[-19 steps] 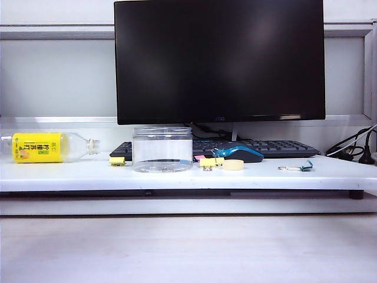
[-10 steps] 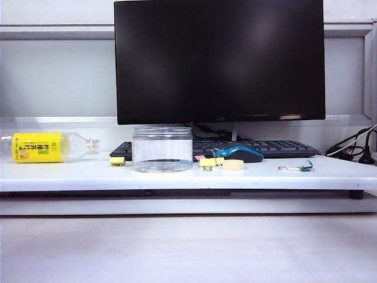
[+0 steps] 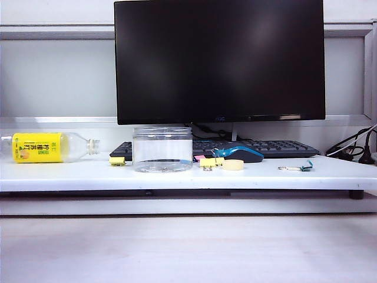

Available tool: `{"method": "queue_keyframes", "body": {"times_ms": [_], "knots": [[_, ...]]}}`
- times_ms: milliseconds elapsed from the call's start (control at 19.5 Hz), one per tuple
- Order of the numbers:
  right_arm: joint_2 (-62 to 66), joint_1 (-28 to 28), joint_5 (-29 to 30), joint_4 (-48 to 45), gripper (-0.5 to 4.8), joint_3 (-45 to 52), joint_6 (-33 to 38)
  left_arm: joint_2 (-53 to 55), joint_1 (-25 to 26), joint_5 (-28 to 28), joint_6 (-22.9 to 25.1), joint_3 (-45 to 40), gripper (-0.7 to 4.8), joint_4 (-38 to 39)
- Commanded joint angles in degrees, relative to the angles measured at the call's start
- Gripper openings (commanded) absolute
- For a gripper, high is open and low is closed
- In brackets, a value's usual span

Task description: Take the clips out of the round transparent plastic box and place them on the table.

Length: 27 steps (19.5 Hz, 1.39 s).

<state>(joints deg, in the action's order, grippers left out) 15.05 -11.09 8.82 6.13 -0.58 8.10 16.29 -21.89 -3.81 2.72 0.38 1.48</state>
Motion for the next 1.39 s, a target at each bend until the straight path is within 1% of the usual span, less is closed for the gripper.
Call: {"method": "queue_keyframes", "body": {"times_ms": [51, 1131, 1387], "knots": [[-0.02, -0.02, -0.07, 0.42, -0.01, -0.13, 0.28, 0.04, -0.02, -0.04, -0.15, -0.11, -0.06, 2.21], [-0.07, -0.02, -0.13, 0.90, -0.01, -0.15, 0.28, 0.00, -0.02, -0.02, -0.15, -0.11, -0.06, 2.71], [-0.28, -0.04, -0.13, 0.96, -0.01, -0.15, 0.28, -2.45, 0.90, -0.07, -0.15, -0.11, -0.06, 2.73]]}}
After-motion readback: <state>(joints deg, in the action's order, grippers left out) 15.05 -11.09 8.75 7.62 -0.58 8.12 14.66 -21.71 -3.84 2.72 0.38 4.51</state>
